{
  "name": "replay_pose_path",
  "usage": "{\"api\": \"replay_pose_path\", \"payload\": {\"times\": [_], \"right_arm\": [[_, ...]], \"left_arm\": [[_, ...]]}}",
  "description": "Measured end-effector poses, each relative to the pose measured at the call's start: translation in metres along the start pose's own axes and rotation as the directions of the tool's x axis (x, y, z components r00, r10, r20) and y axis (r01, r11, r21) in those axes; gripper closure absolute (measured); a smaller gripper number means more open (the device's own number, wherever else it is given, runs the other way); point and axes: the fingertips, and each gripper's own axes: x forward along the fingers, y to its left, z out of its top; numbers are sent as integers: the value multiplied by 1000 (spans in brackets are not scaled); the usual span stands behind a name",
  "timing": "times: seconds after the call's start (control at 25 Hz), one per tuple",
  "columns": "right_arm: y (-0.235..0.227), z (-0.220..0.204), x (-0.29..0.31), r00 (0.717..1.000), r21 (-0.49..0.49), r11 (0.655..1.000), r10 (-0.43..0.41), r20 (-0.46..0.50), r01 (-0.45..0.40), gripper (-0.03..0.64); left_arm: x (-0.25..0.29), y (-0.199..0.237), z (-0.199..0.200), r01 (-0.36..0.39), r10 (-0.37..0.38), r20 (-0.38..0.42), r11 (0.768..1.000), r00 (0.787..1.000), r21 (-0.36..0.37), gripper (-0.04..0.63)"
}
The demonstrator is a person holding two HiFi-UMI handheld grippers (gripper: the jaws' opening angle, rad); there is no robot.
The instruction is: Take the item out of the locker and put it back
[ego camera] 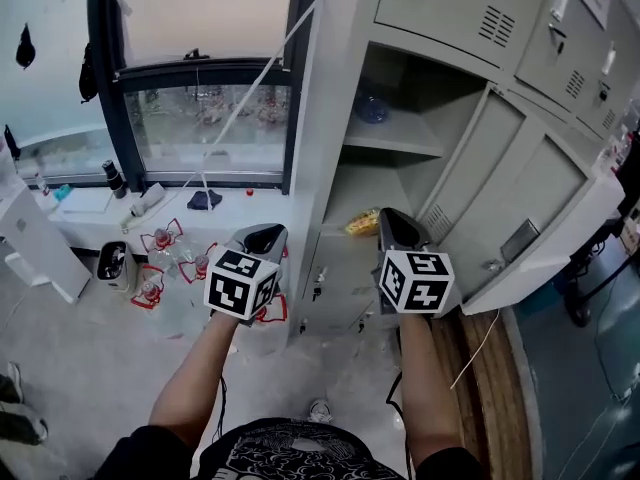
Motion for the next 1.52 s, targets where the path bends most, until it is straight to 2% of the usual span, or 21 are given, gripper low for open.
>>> {"api": "replay_pose_path", "payload": {"times": [0.28,0.48,0.88,1.24,1.52], "right_arm": [[-8,10,47,995,-37,995,95,14,-94,592],[-12,8,85,986,-31,986,164,13,-163,594],[-28,3,137,974,-26,973,228,7,-228,592],[-40,-5,160,975,-24,975,220,22,-219,592],[-39,-23,148,976,-20,976,217,12,-217,592]], "left_arm": [[14,0,2,-74,74,-17,997,997,5,595],[18,5,0,-140,140,-27,990,990,-1,595],[22,16,-11,-258,257,-51,966,965,-11,595],[24,17,-16,-296,295,-73,955,953,-12,595],[31,11,-15,-273,272,-71,962,960,-4,595]]}}
